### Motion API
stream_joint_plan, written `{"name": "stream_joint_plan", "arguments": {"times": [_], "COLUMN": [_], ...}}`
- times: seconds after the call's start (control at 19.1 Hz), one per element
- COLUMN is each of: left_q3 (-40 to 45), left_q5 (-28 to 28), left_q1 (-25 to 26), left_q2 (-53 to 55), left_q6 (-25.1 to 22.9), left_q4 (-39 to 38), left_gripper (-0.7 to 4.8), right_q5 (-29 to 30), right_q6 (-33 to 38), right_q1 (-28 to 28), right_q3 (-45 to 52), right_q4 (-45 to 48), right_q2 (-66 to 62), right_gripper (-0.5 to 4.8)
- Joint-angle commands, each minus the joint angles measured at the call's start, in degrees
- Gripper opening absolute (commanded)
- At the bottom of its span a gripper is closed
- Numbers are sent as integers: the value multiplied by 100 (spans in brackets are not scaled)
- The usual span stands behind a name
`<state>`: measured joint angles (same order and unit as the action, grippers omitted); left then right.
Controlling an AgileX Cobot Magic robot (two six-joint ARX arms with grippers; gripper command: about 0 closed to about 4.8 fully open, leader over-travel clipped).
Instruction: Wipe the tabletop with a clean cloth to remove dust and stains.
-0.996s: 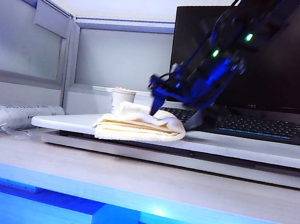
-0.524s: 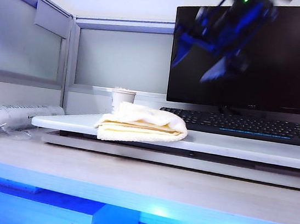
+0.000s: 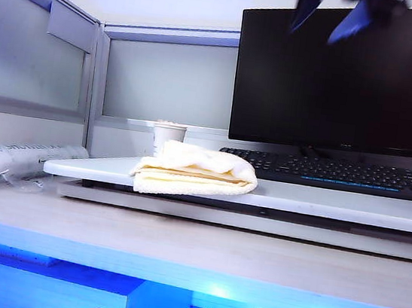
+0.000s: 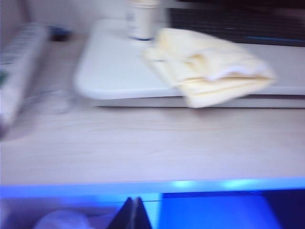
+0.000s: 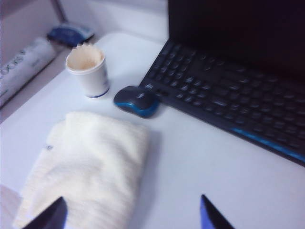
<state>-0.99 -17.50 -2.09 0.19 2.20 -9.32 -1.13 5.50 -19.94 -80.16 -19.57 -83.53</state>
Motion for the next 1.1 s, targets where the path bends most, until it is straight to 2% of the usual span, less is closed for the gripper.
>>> {"name": "stream_joint_plan", "arguments": {"times": [0.05, 0.21, 0.58, 0.68, 0.79, 0.84, 1.1], "left_q3": [-7, -7, -7, -7, -7, -7, -7], "left_q5": [568, 807, 894, 940, 1001, 1003, 1023], "left_q1": [4, 4, 4, 4, 4, 4, 4], "left_q2": [2, 2, 2, 2, 2, 2, 2], "left_q6": [-33, -31, -31, -28, -28, -31, -28], "left_q4": [-177, -203, -216, -219, -223, -223, -225], "left_gripper": [-6, -6, -6, -6, -6, -6, -6], "right_q5": [-57, -68, -31, -31, -22, -9, -24], "right_q6": [-4, 31, 50, 46, 46, 50, 195], "right_q1": [234, 610, 1443, 1484, 1484, 1484, 1484], "right_q3": [669, 1626, 3598, 3958, 4336, 4535, 5405], "right_q4": [9, 11, -70, -214, -299, -326, -595], "right_q2": [678, 1585, 3908, 4568, 5187, 5466, 7337], "right_gripper": [356, 324, 322, 269, 192, 182, -8]}}
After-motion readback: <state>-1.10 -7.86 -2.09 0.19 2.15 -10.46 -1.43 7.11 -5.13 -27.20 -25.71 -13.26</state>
